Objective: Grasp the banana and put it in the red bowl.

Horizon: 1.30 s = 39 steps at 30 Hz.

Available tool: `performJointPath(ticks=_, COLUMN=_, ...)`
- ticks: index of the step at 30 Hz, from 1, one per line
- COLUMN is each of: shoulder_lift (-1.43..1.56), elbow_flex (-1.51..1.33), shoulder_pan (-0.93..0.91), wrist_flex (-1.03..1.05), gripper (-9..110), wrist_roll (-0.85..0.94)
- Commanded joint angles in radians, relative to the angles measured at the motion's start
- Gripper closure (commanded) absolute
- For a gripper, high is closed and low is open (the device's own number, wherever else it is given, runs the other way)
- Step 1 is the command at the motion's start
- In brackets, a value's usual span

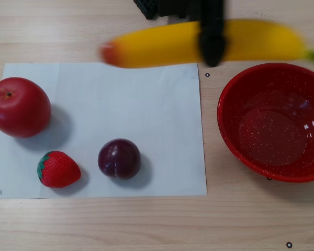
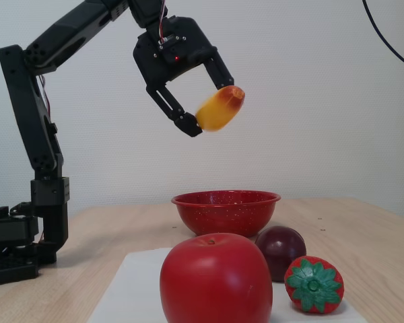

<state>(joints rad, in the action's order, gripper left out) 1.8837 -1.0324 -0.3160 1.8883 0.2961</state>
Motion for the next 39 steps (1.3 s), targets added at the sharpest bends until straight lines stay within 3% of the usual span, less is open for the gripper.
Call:
performJointPath(ticks=1, shoulder_lift=0.061, elbow_flex=0.118, shoulder_pan=-0.057, wrist_flex=-0.031, gripper=101, wrist_roll=0.029)
performJointPath(ticks=11, shoulder_lift=0.064, elbow_flex=-0.098, shoulder_pan=-0.241, wrist_flex=-0.411, gripper=101, wrist_roll=0.026)
performJointPath(ticks=23, shoulder_lift=0.051, elbow_flex=-0.494, shoulder_pan=-0.27, wrist_flex=-1.008, gripper=101, wrist_roll=-0.092)
performJointPath(ticks=33, shoulder_lift=0.003, elbow_flex=-0.632, shoulder_pan=-0.295, wrist_flex=-1.243, gripper=101, wrist_roll=-0.21)
performJointPath(ticks=39, shoulder_lift=-0.012, elbow_flex=-0.644, shoulder_pan=-0.298, wrist_flex=-1.172, gripper=79, wrist_roll=-0.241)
